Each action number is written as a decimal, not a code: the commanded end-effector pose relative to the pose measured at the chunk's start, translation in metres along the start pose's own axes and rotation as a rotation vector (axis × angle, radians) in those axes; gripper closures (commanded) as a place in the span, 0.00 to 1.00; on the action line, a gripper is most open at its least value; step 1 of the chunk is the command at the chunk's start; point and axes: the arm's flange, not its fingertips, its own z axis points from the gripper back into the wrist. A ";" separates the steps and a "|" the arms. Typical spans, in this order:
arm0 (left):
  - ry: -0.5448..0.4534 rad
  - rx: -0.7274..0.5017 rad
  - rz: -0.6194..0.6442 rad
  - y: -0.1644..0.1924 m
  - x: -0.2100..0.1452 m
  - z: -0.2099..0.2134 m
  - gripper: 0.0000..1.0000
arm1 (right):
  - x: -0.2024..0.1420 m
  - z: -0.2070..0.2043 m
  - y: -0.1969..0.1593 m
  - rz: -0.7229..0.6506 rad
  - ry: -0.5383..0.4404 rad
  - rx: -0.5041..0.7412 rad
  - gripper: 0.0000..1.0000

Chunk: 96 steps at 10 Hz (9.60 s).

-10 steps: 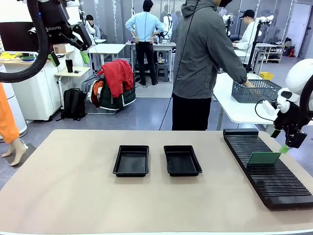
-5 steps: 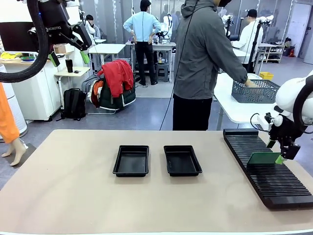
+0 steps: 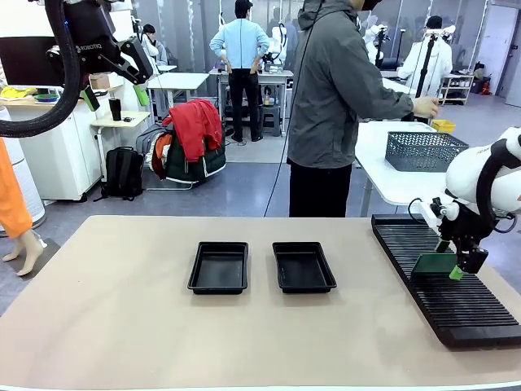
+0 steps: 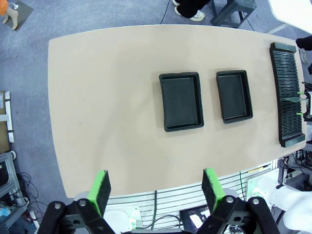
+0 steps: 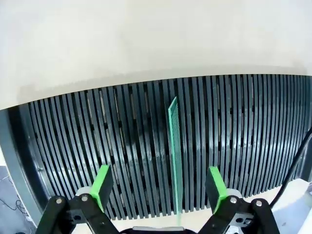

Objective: Inspect and transfer BCBs to ESD trays.
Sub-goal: Pick up the Blank PCB from the PCB Rack and place it in the left ESD tray.

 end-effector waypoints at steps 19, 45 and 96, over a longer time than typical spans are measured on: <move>-0.001 0.002 0.000 0.000 -0.001 0.000 0.00 | 0.012 -0.002 -0.008 0.071 0.106 -0.048 0.30; -0.001 0.002 0.000 0.000 -0.001 0.000 0.00 | 0.037 0.162 -0.020 0.076 0.102 -0.109 1.00; -0.001 0.002 0.000 0.000 -0.001 0.000 0.00 | 0.415 -0.095 0.027 -1.363 -0.656 0.764 0.98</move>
